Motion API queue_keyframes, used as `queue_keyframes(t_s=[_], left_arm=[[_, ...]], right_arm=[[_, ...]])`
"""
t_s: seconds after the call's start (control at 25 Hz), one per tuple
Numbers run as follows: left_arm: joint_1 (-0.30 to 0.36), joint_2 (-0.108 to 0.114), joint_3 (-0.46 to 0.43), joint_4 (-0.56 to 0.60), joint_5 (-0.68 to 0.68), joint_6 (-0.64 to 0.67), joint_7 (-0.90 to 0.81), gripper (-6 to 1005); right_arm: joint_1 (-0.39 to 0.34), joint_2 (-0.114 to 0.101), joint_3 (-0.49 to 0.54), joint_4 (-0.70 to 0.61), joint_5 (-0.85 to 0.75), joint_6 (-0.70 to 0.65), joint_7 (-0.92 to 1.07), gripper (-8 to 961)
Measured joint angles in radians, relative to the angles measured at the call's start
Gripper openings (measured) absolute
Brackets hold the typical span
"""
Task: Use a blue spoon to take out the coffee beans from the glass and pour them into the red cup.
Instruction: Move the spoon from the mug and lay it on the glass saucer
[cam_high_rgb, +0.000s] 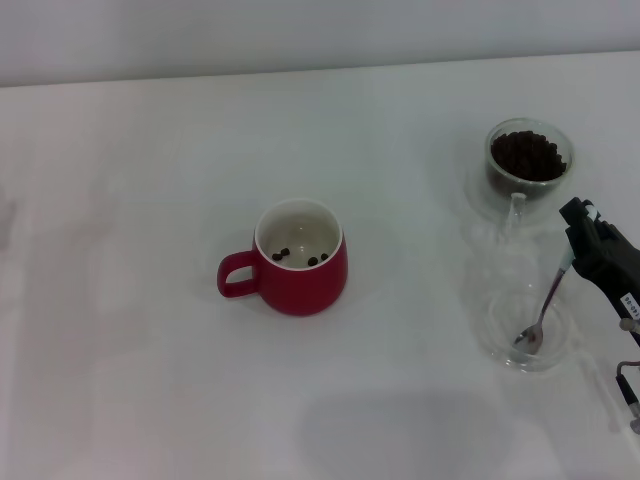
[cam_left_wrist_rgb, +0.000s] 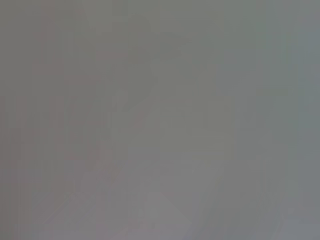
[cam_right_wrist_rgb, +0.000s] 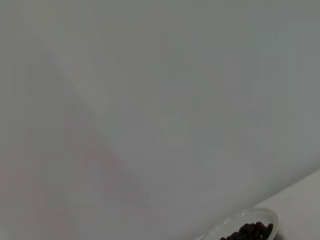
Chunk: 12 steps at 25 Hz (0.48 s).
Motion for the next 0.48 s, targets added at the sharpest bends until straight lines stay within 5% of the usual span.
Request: queue_keyframes(t_s=[0.48], left_arm=[[0.000, 0.000, 0.000, 0.000, 0.000, 0.000, -0.002, 876]], right_arm=[[0.005, -0.002, 0.001, -0.018, -0.004, 0.045, 0.062, 181]])
